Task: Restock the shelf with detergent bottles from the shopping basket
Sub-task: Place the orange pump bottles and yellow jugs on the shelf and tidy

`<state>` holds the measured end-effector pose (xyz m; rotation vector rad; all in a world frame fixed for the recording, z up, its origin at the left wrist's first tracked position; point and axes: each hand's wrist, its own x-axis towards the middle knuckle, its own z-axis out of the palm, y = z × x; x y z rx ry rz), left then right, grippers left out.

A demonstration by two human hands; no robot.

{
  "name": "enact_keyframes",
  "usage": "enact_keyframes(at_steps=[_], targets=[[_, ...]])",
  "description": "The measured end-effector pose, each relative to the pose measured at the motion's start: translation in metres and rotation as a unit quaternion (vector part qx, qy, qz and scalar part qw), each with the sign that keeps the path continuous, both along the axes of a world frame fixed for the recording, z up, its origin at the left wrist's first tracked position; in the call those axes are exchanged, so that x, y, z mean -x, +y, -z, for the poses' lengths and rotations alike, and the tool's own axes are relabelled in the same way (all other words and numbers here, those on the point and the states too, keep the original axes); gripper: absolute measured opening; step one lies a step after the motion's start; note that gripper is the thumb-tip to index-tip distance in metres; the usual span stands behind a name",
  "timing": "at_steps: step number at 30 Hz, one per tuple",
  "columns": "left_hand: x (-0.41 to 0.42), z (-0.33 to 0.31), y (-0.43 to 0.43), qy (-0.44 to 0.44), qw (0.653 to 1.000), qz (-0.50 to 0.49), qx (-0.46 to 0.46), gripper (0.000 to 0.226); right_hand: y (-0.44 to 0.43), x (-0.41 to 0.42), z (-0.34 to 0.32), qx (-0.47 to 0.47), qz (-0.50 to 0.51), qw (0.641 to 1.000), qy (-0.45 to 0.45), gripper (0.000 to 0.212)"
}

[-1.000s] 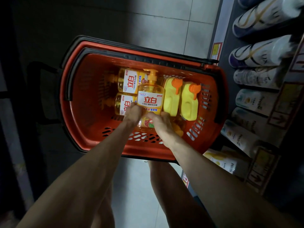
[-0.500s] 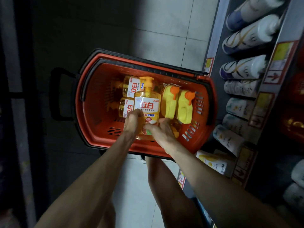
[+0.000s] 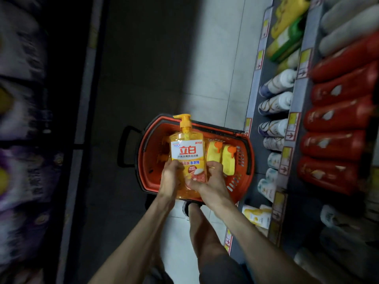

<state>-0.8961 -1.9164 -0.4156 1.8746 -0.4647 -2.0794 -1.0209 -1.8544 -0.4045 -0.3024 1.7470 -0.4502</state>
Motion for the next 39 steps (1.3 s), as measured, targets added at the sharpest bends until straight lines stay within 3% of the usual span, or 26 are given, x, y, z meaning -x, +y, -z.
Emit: enact_keyframes(at_steps=[5, 10, 17, 26, 28, 31, 39], targets=[[-0.016, -0.083, -0.020, -0.009, 0.999, -0.012, 0.031, 0.064, -0.022, -0.008, -0.080, 0.062, -0.005, 0.998, -0.001, 0.096], [-0.026, -0.184, -0.046, 0.025, 0.997, -0.013, 0.076, 0.040, -0.045, -0.015, -0.166, 0.132, -0.016, 0.991, 0.009, 0.093], [-0.060, -0.302, -0.069, 0.071, 0.984, 0.041, 0.157, 0.060, -0.066, -0.033, -0.288, 0.226, -0.034, 0.972, 0.051, 0.106], [-0.110, -0.403, -0.087, 0.162, 0.945, 0.090, 0.269, 0.050, -0.077, -0.070, -0.393, 0.324, -0.004, 0.945, 0.045, 0.078], [-0.120, -0.419, -0.091, 0.172, 0.941, 0.080, 0.282, 0.055, -0.084, -0.080, -0.412, 0.335, -0.001, 0.942, 0.027, 0.083], [-0.133, -0.443, -0.095, 0.171, 0.936, 0.051, 0.304, 0.051, -0.098, -0.091, -0.438, 0.356, -0.014, 0.934, 0.019, 0.083], [-0.166, -0.492, -0.095, 0.106, 0.913, 0.000, 0.395, 0.044, -0.141, -0.110, -0.494, 0.384, -0.100, 0.916, -0.065, 0.052]])
